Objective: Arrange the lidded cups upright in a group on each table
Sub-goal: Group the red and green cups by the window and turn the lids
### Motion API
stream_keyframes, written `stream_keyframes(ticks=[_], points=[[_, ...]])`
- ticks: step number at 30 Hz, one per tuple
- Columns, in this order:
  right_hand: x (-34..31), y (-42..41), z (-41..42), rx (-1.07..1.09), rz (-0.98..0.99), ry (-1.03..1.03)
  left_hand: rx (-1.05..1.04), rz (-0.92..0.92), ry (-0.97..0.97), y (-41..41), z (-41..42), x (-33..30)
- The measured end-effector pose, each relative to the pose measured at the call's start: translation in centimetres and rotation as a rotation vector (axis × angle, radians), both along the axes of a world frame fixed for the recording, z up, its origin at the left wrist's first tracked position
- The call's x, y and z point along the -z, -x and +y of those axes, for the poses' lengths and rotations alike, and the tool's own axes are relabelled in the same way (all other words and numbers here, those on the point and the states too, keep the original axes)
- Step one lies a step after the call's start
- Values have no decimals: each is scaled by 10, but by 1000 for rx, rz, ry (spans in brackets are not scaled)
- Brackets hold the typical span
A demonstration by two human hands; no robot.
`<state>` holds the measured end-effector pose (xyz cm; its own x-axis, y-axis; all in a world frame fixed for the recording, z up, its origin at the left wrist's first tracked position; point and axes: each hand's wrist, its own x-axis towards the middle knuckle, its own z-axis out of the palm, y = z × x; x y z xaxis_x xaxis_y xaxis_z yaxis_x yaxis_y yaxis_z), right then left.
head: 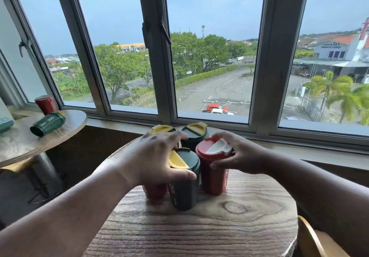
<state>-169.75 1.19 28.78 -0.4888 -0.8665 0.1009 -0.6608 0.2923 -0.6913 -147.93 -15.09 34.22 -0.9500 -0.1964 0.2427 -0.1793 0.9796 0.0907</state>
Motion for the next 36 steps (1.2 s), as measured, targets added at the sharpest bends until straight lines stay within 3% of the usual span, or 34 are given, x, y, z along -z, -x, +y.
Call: stream_keyframes(ticks=[3,7,21,27,29,33,36], points=[[1,0,0,8,-12,8,22,41,50,-4,5,0],[4,-3,4,40,-26,10,71,-101,-61,-8,-4,0],[-2,-17,10,-3,-176,67,1,136,-108,-14,6,14],[-23,-43,14,82,291,129,-36,289,-336,-26,-47,19],[-34,-59,11,33,384,117,-33,254,-357,-30,-61,20],[-54,-94,0,-54,506,-126,12,62,-384,-33,-81,25],[-55,-111,-13,-44,604,-227,38,103,-384,-29,-91,35]])
